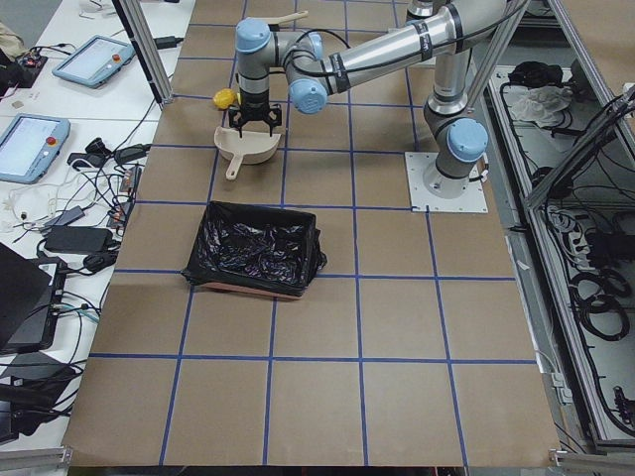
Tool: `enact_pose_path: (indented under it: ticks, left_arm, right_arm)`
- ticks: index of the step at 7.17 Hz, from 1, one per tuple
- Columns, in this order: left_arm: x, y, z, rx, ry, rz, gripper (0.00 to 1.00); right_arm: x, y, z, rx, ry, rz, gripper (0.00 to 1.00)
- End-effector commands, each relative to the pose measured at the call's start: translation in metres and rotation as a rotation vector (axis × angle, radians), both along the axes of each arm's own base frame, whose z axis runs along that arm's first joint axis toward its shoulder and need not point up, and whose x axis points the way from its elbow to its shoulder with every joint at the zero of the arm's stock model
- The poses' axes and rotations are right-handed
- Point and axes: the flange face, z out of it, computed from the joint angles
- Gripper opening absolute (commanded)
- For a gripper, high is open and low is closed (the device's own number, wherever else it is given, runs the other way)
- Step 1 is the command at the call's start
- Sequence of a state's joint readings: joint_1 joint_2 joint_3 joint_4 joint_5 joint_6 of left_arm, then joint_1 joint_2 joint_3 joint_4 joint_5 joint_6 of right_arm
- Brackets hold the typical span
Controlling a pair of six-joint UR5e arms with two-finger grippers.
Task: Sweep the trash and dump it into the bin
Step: 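Grasp the white dustpan handle with the left gripper while the right reaches for the brush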
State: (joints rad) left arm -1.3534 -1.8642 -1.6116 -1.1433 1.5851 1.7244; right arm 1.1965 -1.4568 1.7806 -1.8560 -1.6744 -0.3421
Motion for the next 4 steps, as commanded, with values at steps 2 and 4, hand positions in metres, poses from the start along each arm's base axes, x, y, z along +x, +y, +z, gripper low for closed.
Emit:
enact_pose_path:
  ticks: [2,4]
  left_arm:
    - [0.013,-0.045,-0.054,-0.008,-0.016,-0.183,0.81]
    - [0.016,-0.062,-0.065,0.006,-0.022,-0.148,0.81]
  right_arm:
    - [-0.008,-0.019,-0.065,0.062,-0.029,0.001,0.99]
    - [-0.010,-0.024,-0.088,0.103,-0.044,0.004,0.93]
